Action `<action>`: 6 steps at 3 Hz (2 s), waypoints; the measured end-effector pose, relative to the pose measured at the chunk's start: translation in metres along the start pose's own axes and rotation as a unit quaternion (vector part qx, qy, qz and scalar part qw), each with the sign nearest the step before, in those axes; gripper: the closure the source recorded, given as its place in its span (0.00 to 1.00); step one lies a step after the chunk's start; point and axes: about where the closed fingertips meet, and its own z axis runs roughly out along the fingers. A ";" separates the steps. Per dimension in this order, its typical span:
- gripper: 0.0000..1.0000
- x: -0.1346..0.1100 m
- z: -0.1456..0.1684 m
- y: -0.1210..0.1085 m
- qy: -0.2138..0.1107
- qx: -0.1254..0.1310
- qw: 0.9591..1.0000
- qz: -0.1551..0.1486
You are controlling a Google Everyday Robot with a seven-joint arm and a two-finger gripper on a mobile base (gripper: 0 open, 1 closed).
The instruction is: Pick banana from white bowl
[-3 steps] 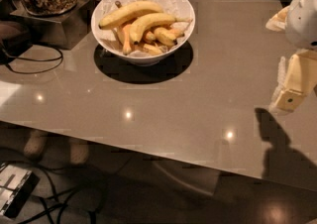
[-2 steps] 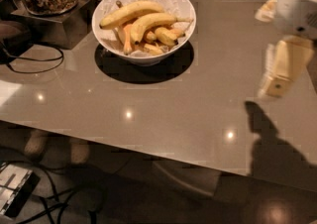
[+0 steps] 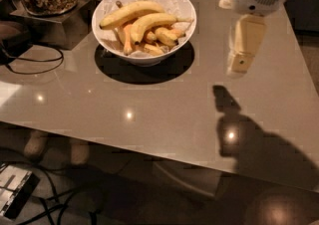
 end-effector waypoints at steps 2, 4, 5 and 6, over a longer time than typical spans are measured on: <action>0.00 -0.016 -0.001 -0.015 -0.012 0.023 1.000 -0.007; 0.00 -0.098 0.010 -0.074 -0.007 0.033 0.994 -0.105; 0.00 -0.098 0.008 -0.079 -0.015 0.044 0.994 -0.100; 0.00 -0.106 0.010 -0.096 -0.020 0.050 0.993 -0.103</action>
Offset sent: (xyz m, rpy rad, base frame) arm 0.0215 0.0194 0.0117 0.0186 -0.0590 0.0134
